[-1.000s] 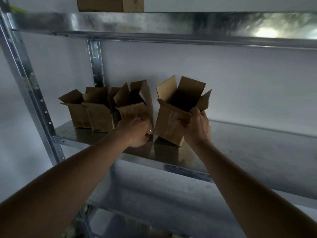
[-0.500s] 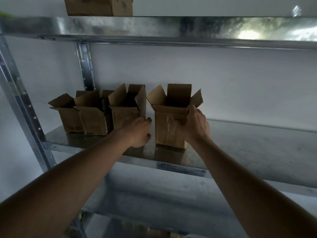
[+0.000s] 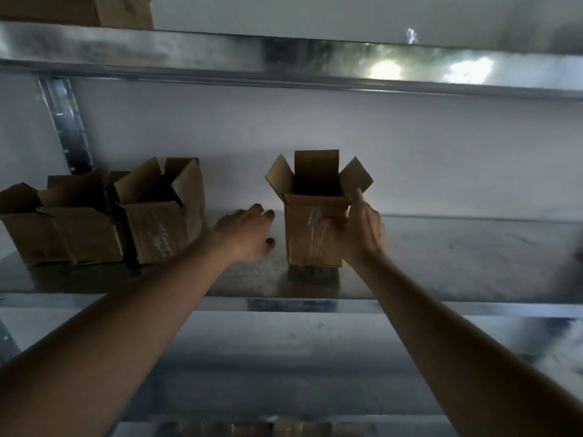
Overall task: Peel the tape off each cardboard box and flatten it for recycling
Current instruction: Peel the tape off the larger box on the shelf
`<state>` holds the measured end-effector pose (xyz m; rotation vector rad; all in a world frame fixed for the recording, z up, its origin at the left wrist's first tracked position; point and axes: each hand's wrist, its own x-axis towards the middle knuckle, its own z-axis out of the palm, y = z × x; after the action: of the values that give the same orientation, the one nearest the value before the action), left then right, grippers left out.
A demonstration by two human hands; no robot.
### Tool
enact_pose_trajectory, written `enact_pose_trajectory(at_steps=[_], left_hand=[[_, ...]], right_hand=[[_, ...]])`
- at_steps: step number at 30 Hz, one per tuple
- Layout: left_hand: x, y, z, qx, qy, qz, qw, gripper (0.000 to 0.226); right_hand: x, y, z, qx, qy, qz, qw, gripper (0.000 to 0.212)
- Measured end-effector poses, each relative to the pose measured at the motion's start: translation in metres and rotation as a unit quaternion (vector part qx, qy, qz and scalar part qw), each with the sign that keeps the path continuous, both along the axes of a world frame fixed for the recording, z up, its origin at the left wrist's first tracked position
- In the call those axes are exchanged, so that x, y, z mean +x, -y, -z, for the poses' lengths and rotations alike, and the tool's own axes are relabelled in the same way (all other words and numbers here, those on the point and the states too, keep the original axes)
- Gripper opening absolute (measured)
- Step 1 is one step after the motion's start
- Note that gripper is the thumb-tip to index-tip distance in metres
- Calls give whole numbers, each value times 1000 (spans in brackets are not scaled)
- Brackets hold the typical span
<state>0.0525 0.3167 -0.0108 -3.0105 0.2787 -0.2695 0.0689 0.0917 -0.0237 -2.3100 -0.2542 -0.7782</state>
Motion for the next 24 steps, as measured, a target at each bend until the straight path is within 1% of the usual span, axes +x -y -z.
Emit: enact_pose_trajectory(at_steps=[4,10,13,19,24], left_hand=[[11,48,-1,0,5,24,1000,65],[27,145,4,-17,-5,45,999,65],[35,199,6,-27,-7,55,998,65],[48,303,15,-50,-11,78,996,64],[61,364,16,-48,-24,95,994,63]], right_hand=[[-3,54,-3,7,3,14,1000,38],[-7,156,-2,18,12,28,999,38],[-6,212,-1,7,6,38,999,43],[0,309,12,-2,16,46,999,39],[3,368,16,-13,2,61,998,43]])
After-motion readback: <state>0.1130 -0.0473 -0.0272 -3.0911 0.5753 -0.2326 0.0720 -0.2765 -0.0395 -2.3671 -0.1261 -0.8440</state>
